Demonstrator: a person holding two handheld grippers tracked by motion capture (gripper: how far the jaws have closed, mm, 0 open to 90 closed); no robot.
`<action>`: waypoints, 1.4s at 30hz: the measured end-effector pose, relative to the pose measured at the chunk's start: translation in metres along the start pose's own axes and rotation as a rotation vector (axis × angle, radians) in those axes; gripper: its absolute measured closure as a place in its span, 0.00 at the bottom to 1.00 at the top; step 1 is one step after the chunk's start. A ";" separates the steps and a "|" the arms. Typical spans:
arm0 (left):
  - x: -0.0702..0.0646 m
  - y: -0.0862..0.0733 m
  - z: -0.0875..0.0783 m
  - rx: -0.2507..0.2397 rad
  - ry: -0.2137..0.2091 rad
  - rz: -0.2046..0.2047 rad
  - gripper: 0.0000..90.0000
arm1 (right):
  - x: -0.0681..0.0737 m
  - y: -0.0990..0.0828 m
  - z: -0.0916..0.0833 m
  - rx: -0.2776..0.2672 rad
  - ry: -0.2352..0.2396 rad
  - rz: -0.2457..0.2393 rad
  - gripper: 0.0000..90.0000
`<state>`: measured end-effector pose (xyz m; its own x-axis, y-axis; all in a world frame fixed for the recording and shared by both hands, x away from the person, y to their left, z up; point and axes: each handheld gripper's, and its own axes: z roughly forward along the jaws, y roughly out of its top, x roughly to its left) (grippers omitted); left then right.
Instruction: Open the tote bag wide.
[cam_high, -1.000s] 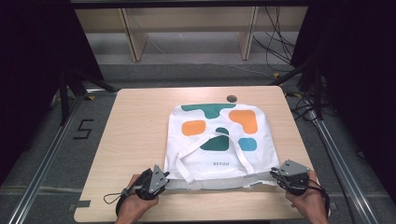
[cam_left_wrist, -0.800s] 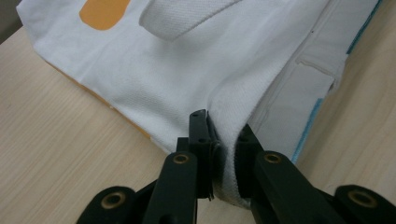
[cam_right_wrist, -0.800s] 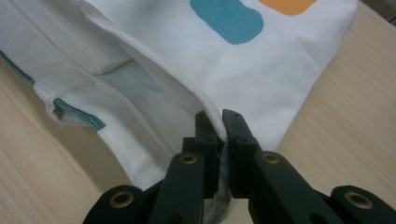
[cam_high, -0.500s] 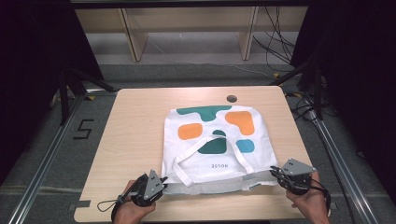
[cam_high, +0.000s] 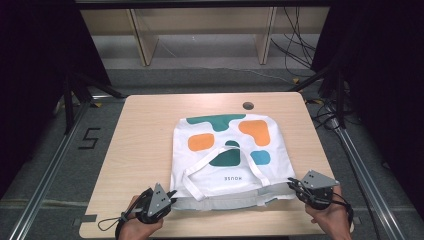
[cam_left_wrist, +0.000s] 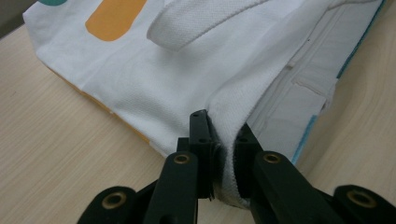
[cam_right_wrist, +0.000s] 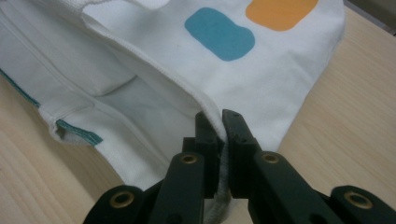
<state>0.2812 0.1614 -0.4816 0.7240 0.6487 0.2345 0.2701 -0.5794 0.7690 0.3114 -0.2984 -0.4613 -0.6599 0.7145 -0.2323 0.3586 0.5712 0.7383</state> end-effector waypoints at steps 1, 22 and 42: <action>0.000 0.000 -0.002 0.005 -0.006 -0.013 0.92 | 0.000 0.000 -0.001 0.000 -0.003 0.008 0.96; 0.016 0.021 -0.022 -0.124 0.061 -0.043 0.94 | -0.015 0.034 -0.024 -0.156 0.018 0.026 0.97; 0.053 0.117 -0.098 -0.362 0.128 0.034 0.96 | -0.046 0.127 -0.095 -0.396 -0.013 -0.019 0.98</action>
<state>0.2890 0.1766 -0.3205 0.6373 0.7017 0.3185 -0.0114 -0.4047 0.9144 0.3243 -0.2971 -0.2963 -0.6548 0.7118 -0.2541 0.0625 0.3860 0.9204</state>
